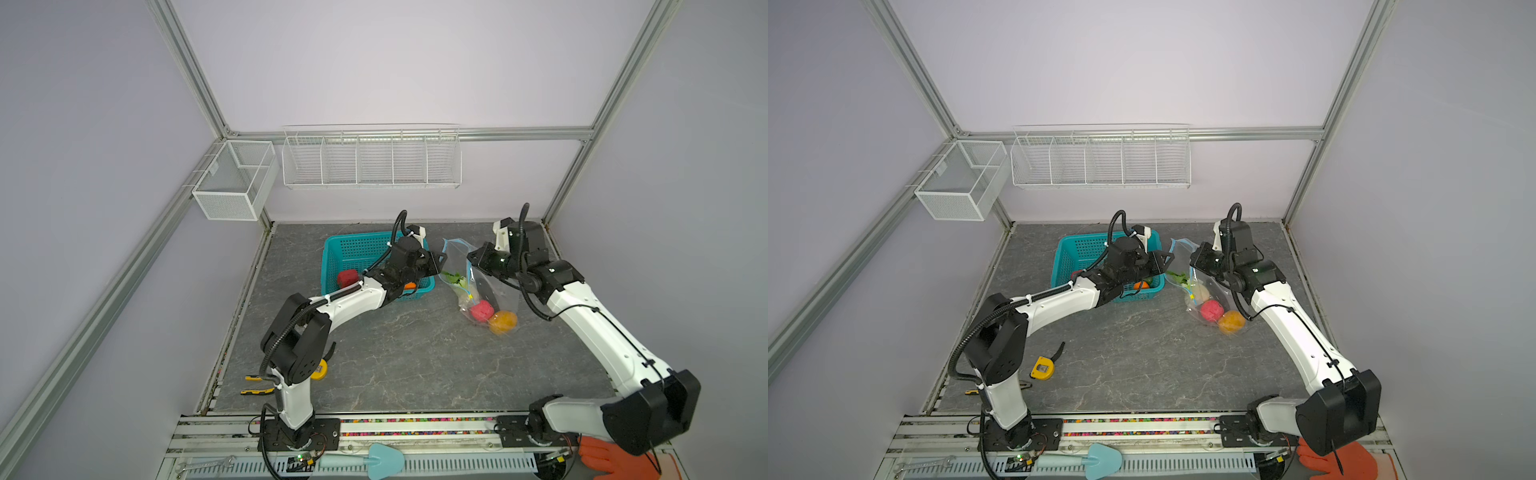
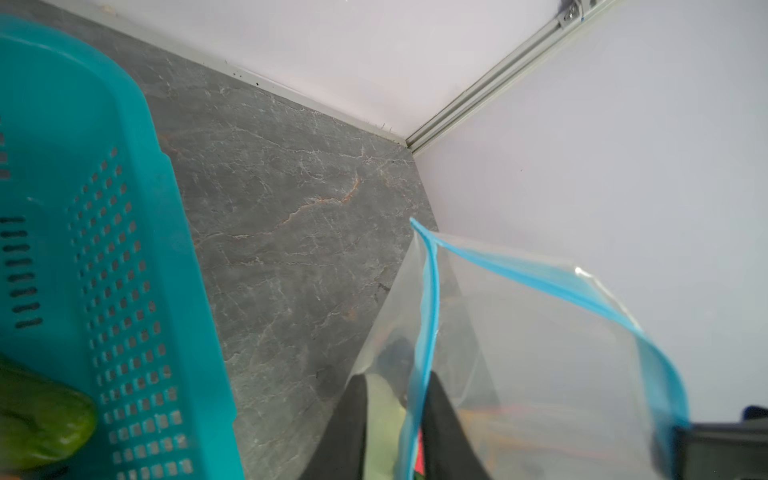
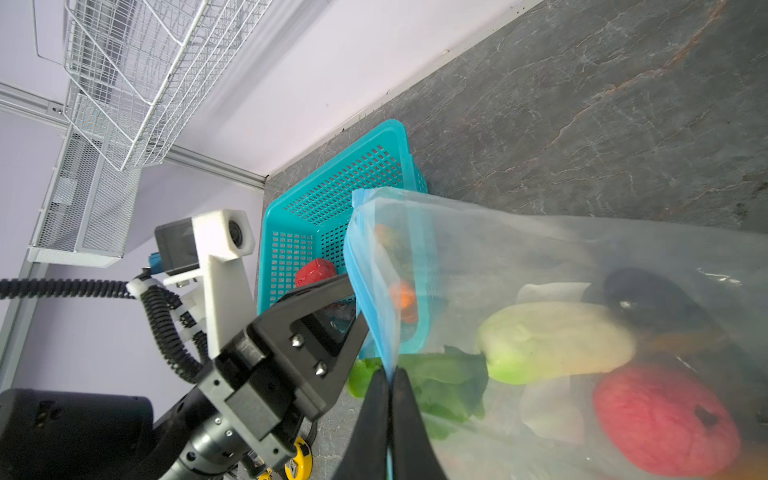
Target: Place the food in the zip-top bag and seal the zipper
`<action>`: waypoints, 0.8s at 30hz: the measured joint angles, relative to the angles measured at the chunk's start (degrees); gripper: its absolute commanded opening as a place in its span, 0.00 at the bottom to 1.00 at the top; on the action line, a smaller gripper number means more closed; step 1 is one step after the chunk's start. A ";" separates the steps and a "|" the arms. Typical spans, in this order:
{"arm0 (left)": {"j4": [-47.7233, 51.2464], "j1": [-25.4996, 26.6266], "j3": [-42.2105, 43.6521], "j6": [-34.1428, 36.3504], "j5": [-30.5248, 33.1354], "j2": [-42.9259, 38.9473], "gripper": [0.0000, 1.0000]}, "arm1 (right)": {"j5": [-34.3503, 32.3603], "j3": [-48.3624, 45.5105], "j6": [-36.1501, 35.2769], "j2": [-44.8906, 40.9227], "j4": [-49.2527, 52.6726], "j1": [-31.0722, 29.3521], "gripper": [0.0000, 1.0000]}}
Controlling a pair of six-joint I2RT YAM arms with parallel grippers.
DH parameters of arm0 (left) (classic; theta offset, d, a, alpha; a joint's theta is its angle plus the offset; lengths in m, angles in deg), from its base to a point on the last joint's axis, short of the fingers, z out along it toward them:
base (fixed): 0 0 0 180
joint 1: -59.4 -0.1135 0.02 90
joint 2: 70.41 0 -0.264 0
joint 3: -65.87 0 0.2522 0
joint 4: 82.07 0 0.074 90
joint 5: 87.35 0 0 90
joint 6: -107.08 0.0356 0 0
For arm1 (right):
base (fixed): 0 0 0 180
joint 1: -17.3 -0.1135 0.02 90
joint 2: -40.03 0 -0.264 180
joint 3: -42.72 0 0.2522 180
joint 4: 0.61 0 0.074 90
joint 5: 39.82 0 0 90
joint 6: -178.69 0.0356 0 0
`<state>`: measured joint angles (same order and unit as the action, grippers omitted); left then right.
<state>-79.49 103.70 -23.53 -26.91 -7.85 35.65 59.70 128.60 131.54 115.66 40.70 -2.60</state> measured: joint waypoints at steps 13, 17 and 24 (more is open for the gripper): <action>2.60 0.02 -2.16 -3.37 -3.39 -0.09 0.00 | -2.01 0.00 -2.23 -2.10 2.12 0.57 0.07; 3.98 0.81 -5.25 -5.01 -4.92 -0.09 0.00 | -3.61 0.22 -3.72 -5.29 4.17 1.88 0.07; 7.98 4.57 -13.42 -4.70 -4.85 -0.96 0.00 | -6.49 3.21 -6.69 -8.26 8.11 4.48 0.07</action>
<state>-71.51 108.26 -36.95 -31.61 -12.70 34.69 53.20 131.81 124.85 107.40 48.81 1.88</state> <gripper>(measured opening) 0.048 0.069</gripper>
